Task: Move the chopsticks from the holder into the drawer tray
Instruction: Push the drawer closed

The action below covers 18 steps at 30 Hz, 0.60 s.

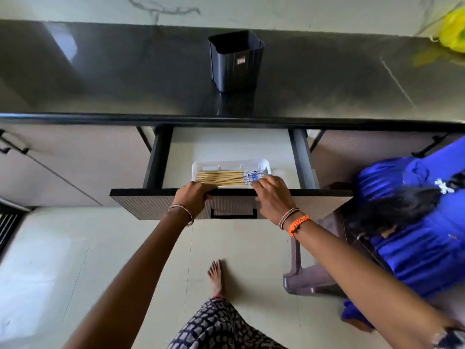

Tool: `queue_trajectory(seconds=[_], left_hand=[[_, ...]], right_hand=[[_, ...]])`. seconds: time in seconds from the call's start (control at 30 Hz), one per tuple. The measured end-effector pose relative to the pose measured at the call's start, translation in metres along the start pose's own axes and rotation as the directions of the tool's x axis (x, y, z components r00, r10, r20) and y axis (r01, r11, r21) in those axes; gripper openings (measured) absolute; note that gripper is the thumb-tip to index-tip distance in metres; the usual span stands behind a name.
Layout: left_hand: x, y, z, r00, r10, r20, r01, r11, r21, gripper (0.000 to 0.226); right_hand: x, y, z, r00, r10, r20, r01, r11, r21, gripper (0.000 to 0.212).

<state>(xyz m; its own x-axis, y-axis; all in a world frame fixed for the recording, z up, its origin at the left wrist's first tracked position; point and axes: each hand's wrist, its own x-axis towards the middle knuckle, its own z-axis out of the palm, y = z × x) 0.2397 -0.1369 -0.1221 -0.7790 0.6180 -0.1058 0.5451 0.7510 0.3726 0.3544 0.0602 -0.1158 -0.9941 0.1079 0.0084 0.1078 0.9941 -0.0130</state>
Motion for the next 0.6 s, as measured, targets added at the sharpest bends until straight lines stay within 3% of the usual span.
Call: queue_trajectory(seconds=[0.07, 0.13, 0.2, 0.27, 0.33, 0.47, 0.6], left_hand=[[0.038, -0.010, -0.008, 0.999, 0.030, 0.022, -0.029, 0.998, -0.064, 0.048], [0.070, -0.017, -0.017, 0.997, 0.070, 0.017, -0.069, 0.995, -0.074, 0.071], [0.104, -0.021, -0.026, 0.992, 0.114, -0.046, -0.114, 0.993, 0.006, 0.083], [0.134, -0.023, -0.033, 0.984, 0.154, -0.092, -0.139, 0.979, 0.149, 0.086], [0.161, -0.023, -0.040, 0.984, 0.149, -0.095, -0.123, 0.964, 0.236, 0.083], [0.195, -0.021, -0.048, 0.959, 0.166, -0.230, -0.112, 0.967, 0.229, 0.059], [0.199, -0.033, -0.051, 0.926, 0.255, -0.279, -0.193, 0.953, 0.232, 0.055]], right_hand=[[0.034, 0.017, -0.006, 0.996, 0.012, -0.093, -0.018, 0.998, -0.061, 0.055], [0.066, 0.032, -0.012, 0.994, 0.044, -0.097, -0.055, 0.993, -0.106, 0.078], [0.101, 0.047, -0.017, 0.996, 0.059, -0.070, -0.070, 0.984, -0.166, 0.099], [0.134, 0.060, -0.020, 0.996, 0.082, -0.022, -0.085, 0.972, -0.217, 0.107], [0.164, 0.067, -0.021, 0.993, 0.119, 0.018, -0.111, 0.960, -0.259, 0.094], [0.195, 0.064, -0.018, 0.978, 0.147, -0.148, -0.186, 0.936, -0.299, 0.037], [0.197, 0.062, -0.005, 0.961, 0.118, -0.249, -0.195, 0.929, -0.314, 0.026]])
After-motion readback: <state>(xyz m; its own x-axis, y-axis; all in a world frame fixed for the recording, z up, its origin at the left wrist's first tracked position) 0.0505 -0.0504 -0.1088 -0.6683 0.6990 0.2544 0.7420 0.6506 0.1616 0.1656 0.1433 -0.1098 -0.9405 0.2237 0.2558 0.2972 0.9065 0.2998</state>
